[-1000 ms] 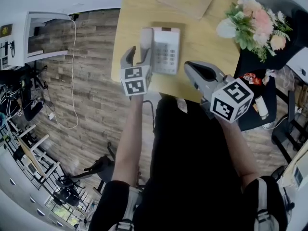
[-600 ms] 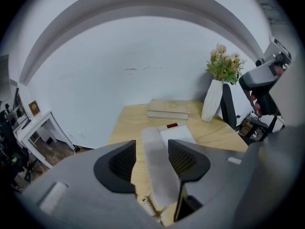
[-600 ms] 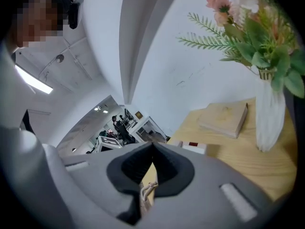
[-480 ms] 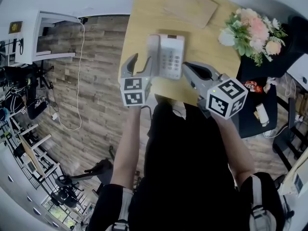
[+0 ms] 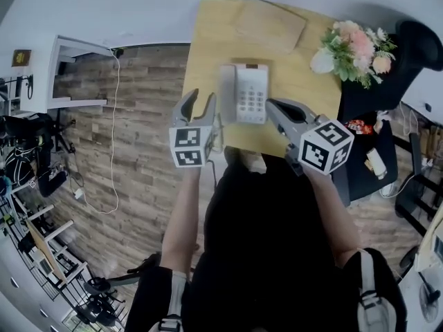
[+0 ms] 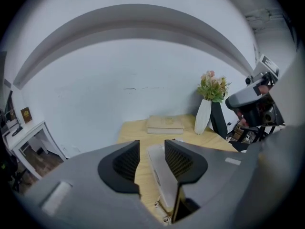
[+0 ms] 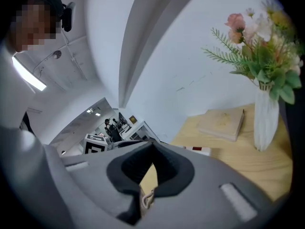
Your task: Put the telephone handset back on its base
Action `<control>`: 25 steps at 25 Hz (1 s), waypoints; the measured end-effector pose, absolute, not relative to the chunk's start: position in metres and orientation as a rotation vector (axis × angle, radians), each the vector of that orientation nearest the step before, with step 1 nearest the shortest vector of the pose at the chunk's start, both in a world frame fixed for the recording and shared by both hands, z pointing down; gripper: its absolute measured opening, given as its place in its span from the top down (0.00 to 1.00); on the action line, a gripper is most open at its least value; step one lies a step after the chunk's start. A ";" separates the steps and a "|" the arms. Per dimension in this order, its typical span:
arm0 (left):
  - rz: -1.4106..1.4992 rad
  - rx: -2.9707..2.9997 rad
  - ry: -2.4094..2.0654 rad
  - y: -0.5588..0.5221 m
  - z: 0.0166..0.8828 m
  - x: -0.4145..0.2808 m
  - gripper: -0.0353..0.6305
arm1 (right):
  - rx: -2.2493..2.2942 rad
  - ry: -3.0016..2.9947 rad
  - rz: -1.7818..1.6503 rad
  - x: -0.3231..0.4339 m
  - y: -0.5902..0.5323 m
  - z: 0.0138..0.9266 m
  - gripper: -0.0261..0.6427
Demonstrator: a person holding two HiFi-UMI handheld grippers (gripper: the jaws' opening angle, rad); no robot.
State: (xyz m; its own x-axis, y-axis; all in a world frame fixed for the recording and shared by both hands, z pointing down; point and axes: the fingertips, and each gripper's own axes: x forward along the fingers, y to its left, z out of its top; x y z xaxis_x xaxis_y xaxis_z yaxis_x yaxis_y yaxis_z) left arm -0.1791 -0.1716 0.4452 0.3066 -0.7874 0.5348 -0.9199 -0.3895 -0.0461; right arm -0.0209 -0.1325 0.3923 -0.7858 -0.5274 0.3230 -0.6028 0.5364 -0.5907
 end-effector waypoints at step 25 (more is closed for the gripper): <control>0.499 2.663 -1.203 -0.126 0.376 -0.200 0.86 | 1.474 -2.545 0.868 -0.067 -0.067 0.352 0.96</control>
